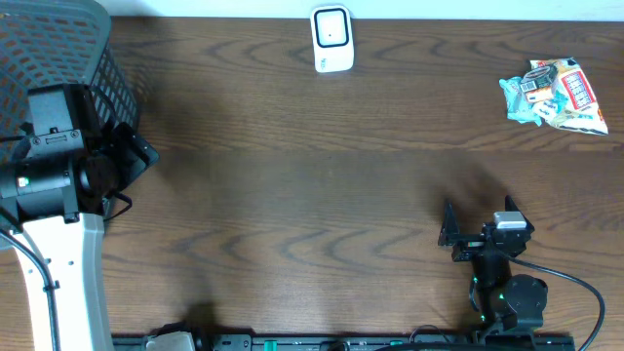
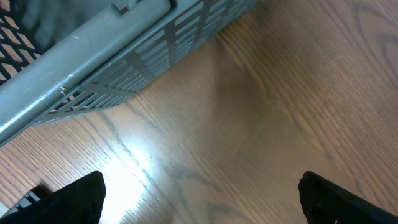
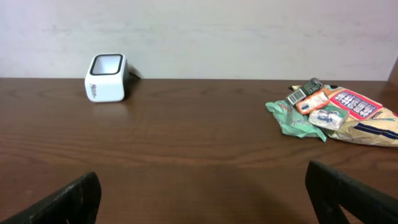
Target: Scan the item barcode
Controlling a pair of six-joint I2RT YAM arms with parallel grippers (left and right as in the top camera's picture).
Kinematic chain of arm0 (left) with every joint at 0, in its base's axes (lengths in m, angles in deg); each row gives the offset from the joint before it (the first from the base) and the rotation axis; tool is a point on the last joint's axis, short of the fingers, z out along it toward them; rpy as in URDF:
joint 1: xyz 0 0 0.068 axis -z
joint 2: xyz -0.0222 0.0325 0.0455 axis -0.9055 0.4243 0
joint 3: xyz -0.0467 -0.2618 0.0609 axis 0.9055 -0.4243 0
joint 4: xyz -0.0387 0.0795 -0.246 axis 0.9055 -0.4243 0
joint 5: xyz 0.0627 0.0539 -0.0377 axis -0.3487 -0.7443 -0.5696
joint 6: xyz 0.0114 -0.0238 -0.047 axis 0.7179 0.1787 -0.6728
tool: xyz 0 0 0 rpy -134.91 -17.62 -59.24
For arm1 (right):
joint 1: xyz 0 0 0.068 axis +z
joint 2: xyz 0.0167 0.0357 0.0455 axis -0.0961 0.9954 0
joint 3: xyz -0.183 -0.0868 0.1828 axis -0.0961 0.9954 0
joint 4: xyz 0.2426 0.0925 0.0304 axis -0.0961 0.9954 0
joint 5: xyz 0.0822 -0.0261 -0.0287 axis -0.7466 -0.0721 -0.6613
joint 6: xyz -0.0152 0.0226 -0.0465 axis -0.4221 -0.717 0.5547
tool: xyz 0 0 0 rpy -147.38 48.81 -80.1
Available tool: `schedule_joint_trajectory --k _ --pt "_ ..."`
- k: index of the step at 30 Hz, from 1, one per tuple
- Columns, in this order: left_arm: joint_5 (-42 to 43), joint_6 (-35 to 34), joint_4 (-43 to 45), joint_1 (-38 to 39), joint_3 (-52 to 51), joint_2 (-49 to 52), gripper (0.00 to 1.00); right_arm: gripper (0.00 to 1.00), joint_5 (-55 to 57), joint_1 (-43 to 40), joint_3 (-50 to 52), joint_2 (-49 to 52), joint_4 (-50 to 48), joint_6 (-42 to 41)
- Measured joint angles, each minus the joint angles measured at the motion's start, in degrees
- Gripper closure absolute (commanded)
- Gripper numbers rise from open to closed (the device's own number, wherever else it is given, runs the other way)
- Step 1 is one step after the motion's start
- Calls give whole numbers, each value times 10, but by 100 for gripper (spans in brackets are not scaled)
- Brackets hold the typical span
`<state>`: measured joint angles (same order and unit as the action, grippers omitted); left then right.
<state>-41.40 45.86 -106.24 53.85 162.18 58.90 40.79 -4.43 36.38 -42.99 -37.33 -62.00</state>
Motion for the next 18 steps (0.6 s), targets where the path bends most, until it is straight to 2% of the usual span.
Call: schedule_joint_trajectory --k 11,18 --pt "0 8 -44 0 0 -5 3 1 0 0 0 0 0 0" --pt "0 39 -60 0 0 -38 2 1 0 0 0 0 0 0"
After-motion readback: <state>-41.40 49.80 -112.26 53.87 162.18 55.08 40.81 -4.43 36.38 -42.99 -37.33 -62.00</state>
